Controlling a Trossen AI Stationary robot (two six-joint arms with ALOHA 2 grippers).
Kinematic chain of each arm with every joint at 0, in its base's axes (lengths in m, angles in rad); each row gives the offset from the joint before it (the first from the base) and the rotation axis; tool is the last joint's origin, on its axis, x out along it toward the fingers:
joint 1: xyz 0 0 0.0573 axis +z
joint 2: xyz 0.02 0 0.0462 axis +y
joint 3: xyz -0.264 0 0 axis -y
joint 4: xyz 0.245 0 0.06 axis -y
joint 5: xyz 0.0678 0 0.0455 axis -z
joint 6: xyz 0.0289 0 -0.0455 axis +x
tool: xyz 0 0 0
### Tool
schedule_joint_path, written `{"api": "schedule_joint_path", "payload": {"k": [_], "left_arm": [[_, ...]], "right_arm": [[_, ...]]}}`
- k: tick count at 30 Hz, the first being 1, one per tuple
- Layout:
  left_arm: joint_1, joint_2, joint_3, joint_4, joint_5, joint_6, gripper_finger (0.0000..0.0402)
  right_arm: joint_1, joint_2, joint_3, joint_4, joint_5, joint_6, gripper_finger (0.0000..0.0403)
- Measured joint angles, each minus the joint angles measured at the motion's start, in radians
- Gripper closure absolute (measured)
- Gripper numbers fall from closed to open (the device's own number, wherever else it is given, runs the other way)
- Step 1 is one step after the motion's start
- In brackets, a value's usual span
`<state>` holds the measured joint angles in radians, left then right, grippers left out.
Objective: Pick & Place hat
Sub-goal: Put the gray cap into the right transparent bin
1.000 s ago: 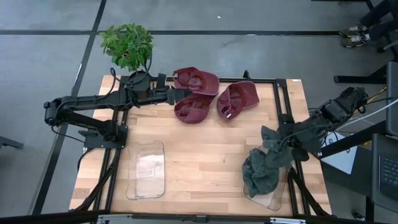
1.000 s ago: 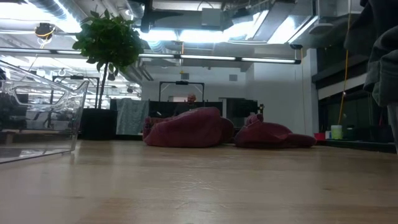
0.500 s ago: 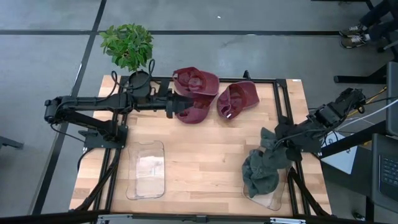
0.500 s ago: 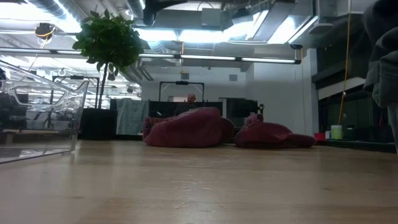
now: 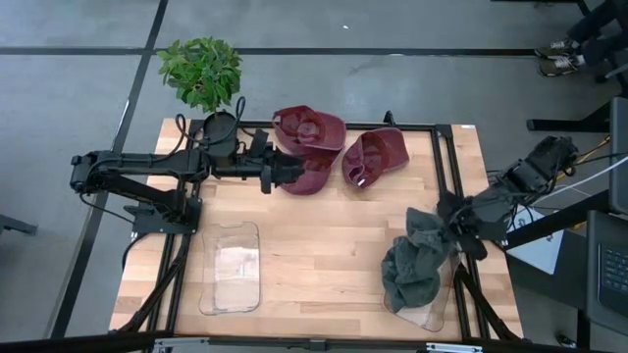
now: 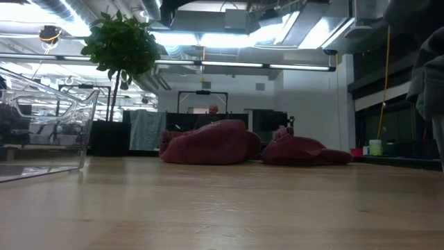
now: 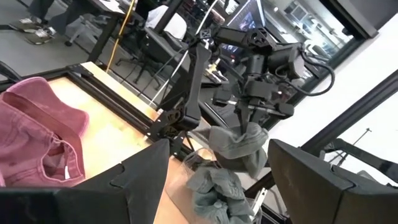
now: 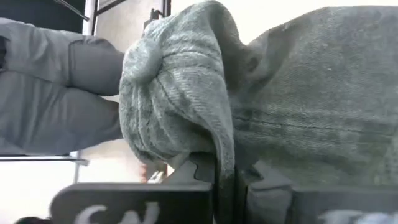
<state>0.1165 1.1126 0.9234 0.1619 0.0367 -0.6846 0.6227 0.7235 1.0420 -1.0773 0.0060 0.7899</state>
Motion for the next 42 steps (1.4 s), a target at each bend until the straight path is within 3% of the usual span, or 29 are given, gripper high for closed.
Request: {"api": "schedule_joint_path", "payload": {"k": [8,20,33,38,42], "left_arm": [[0.0,0.0,0.0,0.0,0.008,0.073,0.0133],[0.0,0.0,0.0,-0.001,0.008,0.199,0.0133],[0.0,0.0,0.0,-0.001,0.009,0.262,0.0133],[0.0,0.0,0.0,-0.001,0.01,0.27,0.0133],[0.0,0.0,0.0,-0.001,0.03,0.271,0.0133]], "right_arm": [[0.057,0.004,0.0,0.026,0.001,0.244,0.0393],[0.128,0.104,0.0,-0.042,0.055,0.376,0.0393],[0.149,0.22,0.0,-0.001,0.16,0.29,0.0393],[0.202,0.215,-0.025,0.082,0.299,0.195,0.0393],[0.271,0.169,-0.122,0.104,0.322,0.284,0.0393]]}}
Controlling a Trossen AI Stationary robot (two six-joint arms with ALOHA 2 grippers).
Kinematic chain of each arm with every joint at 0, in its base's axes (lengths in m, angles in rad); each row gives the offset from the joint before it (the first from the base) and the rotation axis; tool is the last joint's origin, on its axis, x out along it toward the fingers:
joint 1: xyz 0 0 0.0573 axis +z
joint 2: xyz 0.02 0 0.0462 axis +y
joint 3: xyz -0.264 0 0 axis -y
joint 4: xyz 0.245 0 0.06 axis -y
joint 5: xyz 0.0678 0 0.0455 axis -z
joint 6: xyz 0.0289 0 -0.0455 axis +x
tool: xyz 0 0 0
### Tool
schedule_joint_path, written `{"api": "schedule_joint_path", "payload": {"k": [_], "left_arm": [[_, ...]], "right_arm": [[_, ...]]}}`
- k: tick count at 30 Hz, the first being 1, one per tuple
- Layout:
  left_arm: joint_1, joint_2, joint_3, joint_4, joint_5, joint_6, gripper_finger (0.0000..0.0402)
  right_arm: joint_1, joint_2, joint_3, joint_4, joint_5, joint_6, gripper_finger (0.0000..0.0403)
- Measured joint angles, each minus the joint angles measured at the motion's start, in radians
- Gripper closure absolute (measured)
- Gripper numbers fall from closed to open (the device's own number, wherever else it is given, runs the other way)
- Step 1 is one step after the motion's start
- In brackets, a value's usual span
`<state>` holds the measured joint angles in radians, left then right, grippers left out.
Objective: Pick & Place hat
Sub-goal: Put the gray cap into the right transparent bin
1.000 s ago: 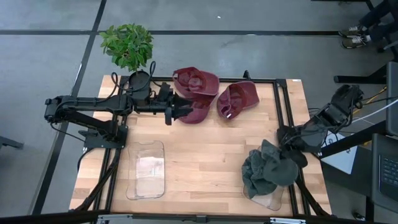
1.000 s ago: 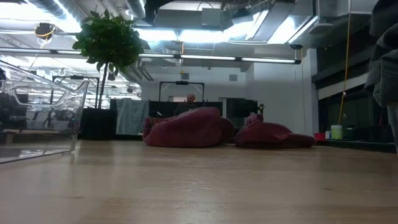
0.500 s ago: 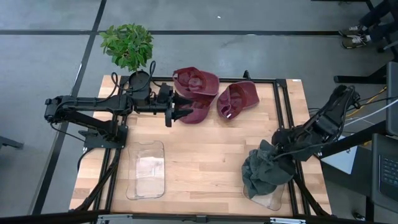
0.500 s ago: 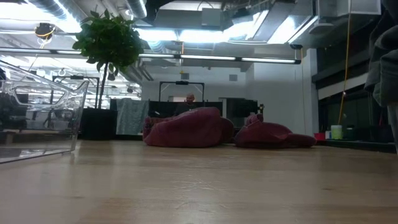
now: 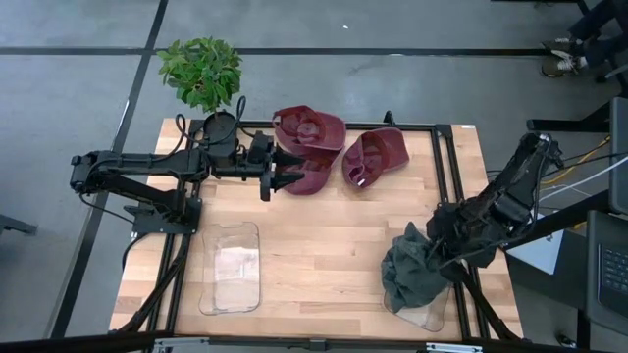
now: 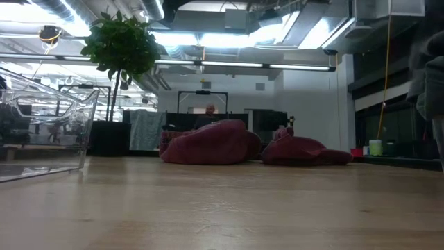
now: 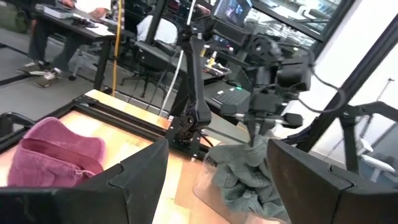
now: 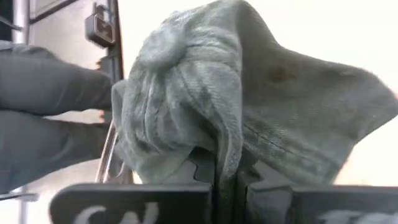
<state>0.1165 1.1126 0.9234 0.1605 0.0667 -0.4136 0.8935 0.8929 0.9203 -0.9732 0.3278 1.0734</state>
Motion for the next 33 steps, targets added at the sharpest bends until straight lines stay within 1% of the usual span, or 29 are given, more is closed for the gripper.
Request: {"api": "schedule_joint_path", "payload": {"k": [3,7,12,15,17,21,24,27,30,33], "left_arm": [[0.0,0.0,0.0,0.0,0.015,0.0,0.0133],[0.0,0.0,0.0,0.0,0.011,-0.004,0.0133],[0.004,0.0,0.0,0.0,-0.001,-0.049,0.0133],[0.004,0.0,0.0,0.0,-0.016,-0.086,0.0133],[0.004,0.0,0.0,0.0,-0.026,-0.11,0.0133],[0.004,0.0,0.0,0.0,-0.037,-0.123,0.0133],[0.004,0.0,0.0,0.0,-0.043,-0.123,0.0133],[0.004,0.0,0.0,0.0,-0.043,-0.123,0.0133],[0.004,0.0,0.0,0.0,-0.044,-0.104,0.0133],[0.004,0.0,0.0,0.0,-0.044,-0.101,0.0133]], "right_arm": [[0.055,-0.043,-0.084,0.104,0.009,0.04,0.0393],[0.106,-0.084,-0.181,0.239,0.076,0.035,0.0393],[0.167,-0.098,-0.29,0.287,0.156,0.042,0.0393],[0.2,-0.098,-0.342,0.31,0.18,0.072,0.0393],[0.213,-0.098,-0.367,0.337,0.184,0.102,0.0393],[0.224,-0.098,-0.38,0.378,0.202,0.106,0.039],[0.224,-0.104,-0.38,0.394,0.216,0.109,0.0376],[0.224,-0.107,-0.38,0.371,0.21,0.184,0.0355],[0.223,-0.107,-0.38,0.355,0.181,0.23,0.0329],[0.223,-0.113,-0.38,0.354,0.146,0.281,0.0294]]}}
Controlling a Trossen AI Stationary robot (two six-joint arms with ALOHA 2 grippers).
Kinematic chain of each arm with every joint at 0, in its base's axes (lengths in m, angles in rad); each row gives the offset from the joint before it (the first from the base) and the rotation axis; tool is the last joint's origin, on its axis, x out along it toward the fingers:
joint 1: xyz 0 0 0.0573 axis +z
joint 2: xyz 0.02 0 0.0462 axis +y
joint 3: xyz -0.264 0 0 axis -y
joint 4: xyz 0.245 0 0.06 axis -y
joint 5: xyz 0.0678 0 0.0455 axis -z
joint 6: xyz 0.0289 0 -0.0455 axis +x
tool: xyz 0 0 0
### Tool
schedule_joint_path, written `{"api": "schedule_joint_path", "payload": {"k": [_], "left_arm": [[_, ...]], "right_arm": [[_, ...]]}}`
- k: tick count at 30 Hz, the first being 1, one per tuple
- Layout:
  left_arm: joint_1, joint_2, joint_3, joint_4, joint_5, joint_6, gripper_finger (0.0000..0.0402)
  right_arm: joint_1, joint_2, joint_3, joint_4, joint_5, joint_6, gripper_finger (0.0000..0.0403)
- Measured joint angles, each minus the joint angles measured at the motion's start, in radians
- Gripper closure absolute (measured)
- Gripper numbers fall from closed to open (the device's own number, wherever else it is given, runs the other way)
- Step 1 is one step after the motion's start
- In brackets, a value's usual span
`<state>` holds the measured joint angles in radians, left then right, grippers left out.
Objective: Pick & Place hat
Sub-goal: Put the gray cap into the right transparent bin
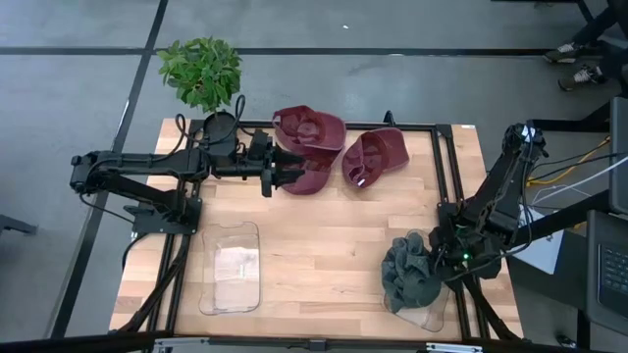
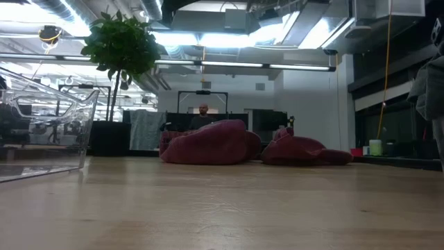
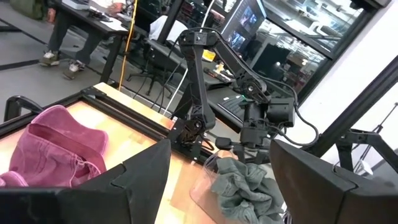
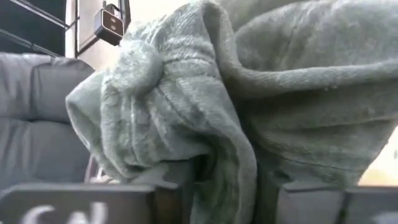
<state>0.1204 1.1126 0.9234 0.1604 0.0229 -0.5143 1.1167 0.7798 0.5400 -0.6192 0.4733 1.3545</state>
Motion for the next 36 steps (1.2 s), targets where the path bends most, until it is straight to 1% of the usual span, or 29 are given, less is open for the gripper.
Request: {"api": "schedule_joint_path", "payload": {"k": [3,7,10,12,14,19,21,23,24,26,28,31,32,33,36], "left_arm": [[0.0,0.0,0.0,0.0,0.008,-0.004,0.0133],[0.0,0.0,0.0,0.0,0.022,0.003,0.0133],[0.0,0.0,0.0,0.0,0.022,0.004,0.0133],[0.0,0.0,0.0,0.0,0.022,0.004,0.0133],[0.0,0.0,0.0,0.0,0.022,0.005,0.0133],[-0.001,0.0,0.0,0.0,0.026,0.041,0.0133],[-0.001,0.0,0.0,0.0,0.04,0.041,0.0133],[-0.001,0.0,0.0,0.0,0.061,0.041,0.0133],[-0.001,0.0,0.0,0.0,0.066,0.041,0.0133],[-0.001,0.0,0.0,0.0,0.068,0.04,0.0133],[-0.001,0.0,0.0,0.0,0.067,0.037,0.0133],[-0.001,0.0,0.0,0.0,0.068,0.028,0.0133],[-0.001,0.0,0.0,0.0,0.067,0.028,0.0133],[-0.001,0.0,0.0,0.0,0.068,0.028,0.0133],[-0.001,0.0,0.0,0.0,0.067,0.028,0.0133]], "right_arm": [[-0.01,-0.023,0.0,-0.003,-0.027,0.055,0.0252],[-0.054,-0.082,0.013,-0.026,-0.097,0.051,0.0195],[-0.083,-0.13,0.061,-0.086,-0.151,0.053,0.0168],[-0.092,-0.156,0.106,-0.137,-0.184,0.053,0.016],[-0.093,-0.173,0.16,-0.196,-0.188,0.054,0.0158],[-0.093,-0.181,0.278,-0.304,-0.177,0.056,0.0157],[-0.093,-0.179,0.323,-0.33,-0.136,0.055,0.0158],[-0.093,-0.169,0.359,-0.333,-0.074,0.032,0.0169],[-0.093,-0.164,0.371,-0.327,-0.061,-0.001,0.0179],[-0.093,-0.154,0.382,-0.321,-0.058,-0.044,0.0215],[-0.093,-0.147,0.377,-0.325,-0.081,-0.049,0.0267],[-0.093,-0.132,0.352,-0.316,-0.106,-0.031,0.0363],[-0.093,-0.126,0.341,-0.304,-0.107,-0.026,0.0383],[-0.093,-0.122,0.325,-0.282,-0.107,-0.026,0.0388],[-0.096,-0.106,0.268,-0.197,-0.107,-0.023,0.0384]]}}
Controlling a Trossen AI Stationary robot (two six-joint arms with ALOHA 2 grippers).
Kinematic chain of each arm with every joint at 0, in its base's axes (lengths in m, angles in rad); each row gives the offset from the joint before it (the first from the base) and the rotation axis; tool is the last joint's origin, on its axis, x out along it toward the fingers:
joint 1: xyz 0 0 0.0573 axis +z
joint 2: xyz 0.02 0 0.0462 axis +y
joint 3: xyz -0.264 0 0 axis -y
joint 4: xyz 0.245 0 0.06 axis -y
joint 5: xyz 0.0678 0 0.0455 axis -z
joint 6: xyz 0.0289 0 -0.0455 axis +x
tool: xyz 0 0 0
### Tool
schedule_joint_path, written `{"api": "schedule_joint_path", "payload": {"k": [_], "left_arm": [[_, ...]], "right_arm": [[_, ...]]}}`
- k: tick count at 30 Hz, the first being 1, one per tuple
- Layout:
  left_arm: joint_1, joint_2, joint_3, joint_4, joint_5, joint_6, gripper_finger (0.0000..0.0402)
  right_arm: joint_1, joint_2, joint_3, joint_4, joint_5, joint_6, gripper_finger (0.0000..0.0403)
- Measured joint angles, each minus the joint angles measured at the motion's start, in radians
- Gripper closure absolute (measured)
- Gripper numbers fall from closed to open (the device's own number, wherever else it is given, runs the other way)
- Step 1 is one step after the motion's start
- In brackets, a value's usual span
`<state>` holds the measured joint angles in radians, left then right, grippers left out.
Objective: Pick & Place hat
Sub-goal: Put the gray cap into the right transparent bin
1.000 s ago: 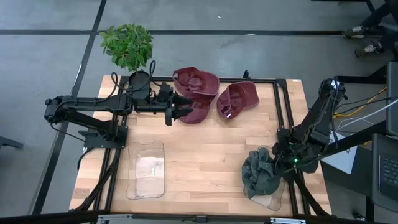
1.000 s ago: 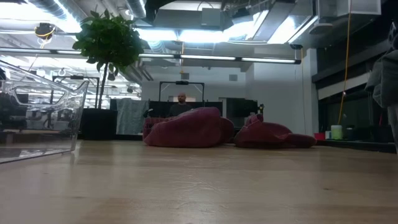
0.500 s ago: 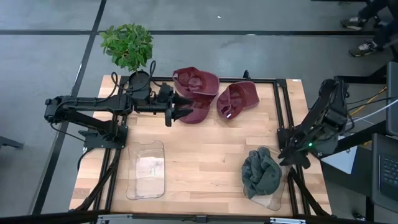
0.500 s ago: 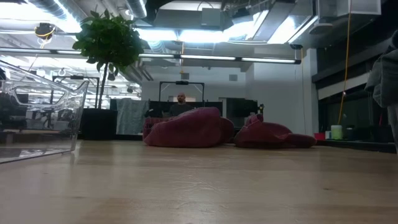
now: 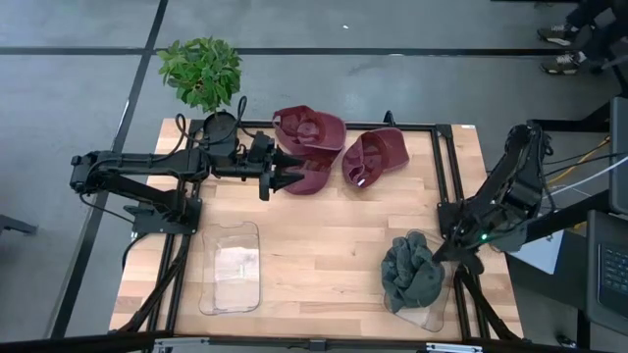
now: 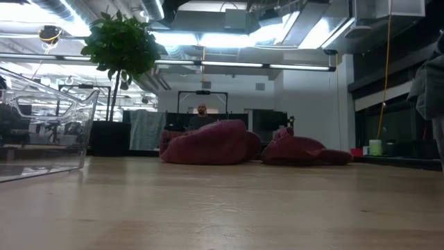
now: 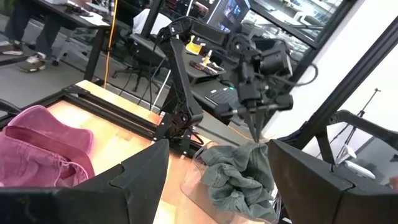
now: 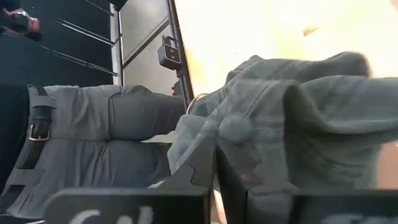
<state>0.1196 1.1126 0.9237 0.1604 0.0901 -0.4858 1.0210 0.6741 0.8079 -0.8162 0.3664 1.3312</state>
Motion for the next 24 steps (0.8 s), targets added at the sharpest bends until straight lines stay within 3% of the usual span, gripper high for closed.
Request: {"api": "schedule_joint_path", "payload": {"k": [5,17,24], "left_arm": [[0.0,0.0,0.0,0.0,-0.001,0.0,0.0133],[0.0,0.0,0.0,0.0,-0.002,-0.001,0.0133],[0.0,0.0,0.0,0.0,-0.002,0.001,0.0133]], "right_arm": [[-0.018,0.039,-0.117,0.174,0.0,-0.003,0.0398],[-0.123,0.137,-0.346,0.399,0.002,0.022,0.0393],[-0.152,0.144,-0.395,0.45,-0.017,0.015,0.039]]}}
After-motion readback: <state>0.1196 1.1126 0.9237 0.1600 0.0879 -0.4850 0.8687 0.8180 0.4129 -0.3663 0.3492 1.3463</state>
